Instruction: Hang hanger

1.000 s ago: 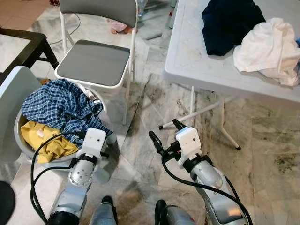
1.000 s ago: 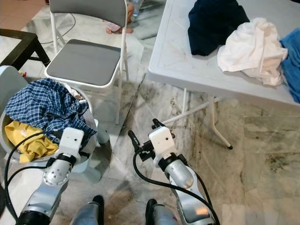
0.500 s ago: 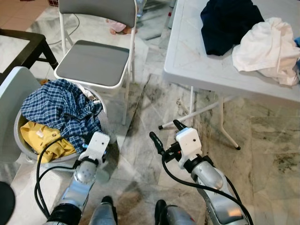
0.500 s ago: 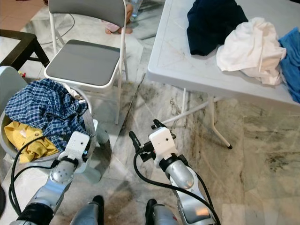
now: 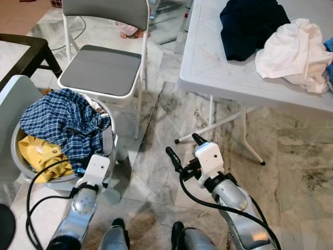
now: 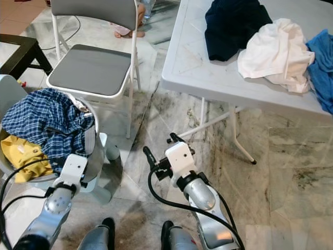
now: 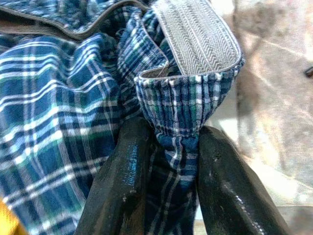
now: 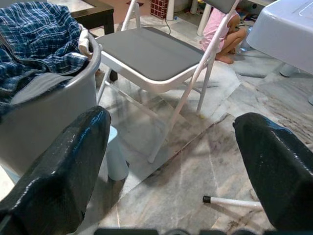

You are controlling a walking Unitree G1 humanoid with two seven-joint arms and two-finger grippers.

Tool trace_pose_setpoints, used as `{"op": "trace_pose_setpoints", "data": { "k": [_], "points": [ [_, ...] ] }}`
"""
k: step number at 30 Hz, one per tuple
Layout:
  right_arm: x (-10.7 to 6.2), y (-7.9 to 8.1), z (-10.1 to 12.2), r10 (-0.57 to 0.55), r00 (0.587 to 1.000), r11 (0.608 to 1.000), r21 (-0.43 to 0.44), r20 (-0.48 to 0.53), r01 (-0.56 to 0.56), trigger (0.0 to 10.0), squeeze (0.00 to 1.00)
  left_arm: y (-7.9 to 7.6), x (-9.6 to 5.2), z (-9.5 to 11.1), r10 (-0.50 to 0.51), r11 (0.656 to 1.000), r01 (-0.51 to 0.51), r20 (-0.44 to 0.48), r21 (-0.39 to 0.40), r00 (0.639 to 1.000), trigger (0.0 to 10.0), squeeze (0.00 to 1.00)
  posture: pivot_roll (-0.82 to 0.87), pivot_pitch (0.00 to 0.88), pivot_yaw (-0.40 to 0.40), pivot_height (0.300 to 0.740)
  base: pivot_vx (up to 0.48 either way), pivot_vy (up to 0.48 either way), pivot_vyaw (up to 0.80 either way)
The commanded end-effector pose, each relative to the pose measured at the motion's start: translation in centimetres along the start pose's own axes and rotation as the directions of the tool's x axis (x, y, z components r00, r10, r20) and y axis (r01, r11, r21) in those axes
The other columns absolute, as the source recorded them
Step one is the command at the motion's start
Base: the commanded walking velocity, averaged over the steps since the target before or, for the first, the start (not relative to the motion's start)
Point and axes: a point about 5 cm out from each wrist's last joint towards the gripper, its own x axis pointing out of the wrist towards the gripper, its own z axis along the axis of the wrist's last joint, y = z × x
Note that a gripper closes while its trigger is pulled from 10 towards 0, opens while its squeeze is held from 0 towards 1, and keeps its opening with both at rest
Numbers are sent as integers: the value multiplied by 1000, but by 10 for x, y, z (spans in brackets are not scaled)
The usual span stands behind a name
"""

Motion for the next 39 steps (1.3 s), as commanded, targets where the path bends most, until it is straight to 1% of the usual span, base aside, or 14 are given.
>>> {"op": "trace_pose_setpoints", "data": {
  "k": [1, 3, 6, 16, 19, 21, 23, 24, 26, 30, 34, 35, 37, 39],
  "points": [
    [-3, 0, -3, -1, 1000, 1000, -1, -17, 1, 10000, 0, 18, -4, 2, 87, 996, -87, 40, 1, 995, 0, 0, 147, 267, -98, 740, 0, 0, 0],
    [-3, 0, -3, -1, 1000, 1000, -2, -17, 1, 10000, 0, 24, -12, 2, 118, 993, -119, 71, 11, 991, 0, 0, 153, 268, -97, 740, 0, 0, 0],
    [-2, 0, -4, -1, 1000, 1000, -3, -17, 1, 10000, 0, 29, -18, 1, 136, 990, -139, 92, 24, 986, 0, 0, 162, 269, -98, 740, 0, 0, 0],
    [0, 2, -4, 12, 1000, 1000, -2, -15, -12, 10000, 0, 32, -29, 2, 147, 988, -151, 109, 25, 983, 0, 0, 173, 271, -103, 740, 0, 0, 0],
    [-1, 0, -4, 9, 1000, 1000, -5, -17, -9, 10000, 0, 32, -45, -10, 115, 991, -121, 97, 62, 989, 0, 0, 172, 273, -102, 740, 0, 0, 0],
    [-1, 0, -5, 7, 1000, 1000, -5, -19, -7, 10000, 0, 31, -51, -15, 102, 991, -108, 86, 74, 991, 0, 0, 171, 274, -100, 740, 0, 0, 0],
    [-2, 0, -6, 7, 1000, 1000, -5, -22, -7, 10000, 0, 29, -67, -30, 62, 989, -69, 62, 129, 996, 0, 0, 172, 275, -100, 740, 0, 0, 0],
    [-2, 0, -6, 7, 1000, 1000, -5, -22, -7, 10000, 0, 29, -67, -30, 62, 989, -69, 62, 129, 996, 0, 0, 172, 275, -100, 740, 0, 0, 0],
    [-3, 1, -6, 8, 1000, 1000, -4, -23, -8, 10000, 0, 28, -76, -41, 45, 986, -50, 34, 158, 998, 0, 0, 174, 277, -102, 740, 0, 0, 0],
    [-2, 2, -6, 14, 1000, 1000, -4, -25, -15, 10000, 0, 27, -78, -48, 46, 984, -45, 0, 174, 999, 0, 0, 176, 278, -106, 740, 0, 0, 0],
    [-2, 2, -7, 18, 999, 1000, -6, -27, -18, 10000, 0, 29, -71, -45, 53, 984, -52, -2, 170, 999, 196, 0, 178, 278, -112, 740, 0, 0, 0],
    [-2, 2, -7, 22, 999, 1000, -6, -28, -22, 10000, 0, 29, -67, -42, 47, 988, -48, 9, 148, 999, 10000, 1000, 178, 278, -113, 740, 0, 0, 0],
    [-2, 3, -7, 26, 999, 1000, -7, -27, -26, 10000, 0, 30, -63, -36, 43, 991, -47, 33, 126, 999, 10000, 1000, 177, 276, -114, 740, 0, 0, 0],
    [-2, 3, -7, 28, 999, 1000, -8, -28, -28, 10000, 0, 30, -59, -28, 37, 988, -48, 78, 149, 996, 10000, 1000, 176, 275, -111, 740, 0, 0, 0]
  ]
}}
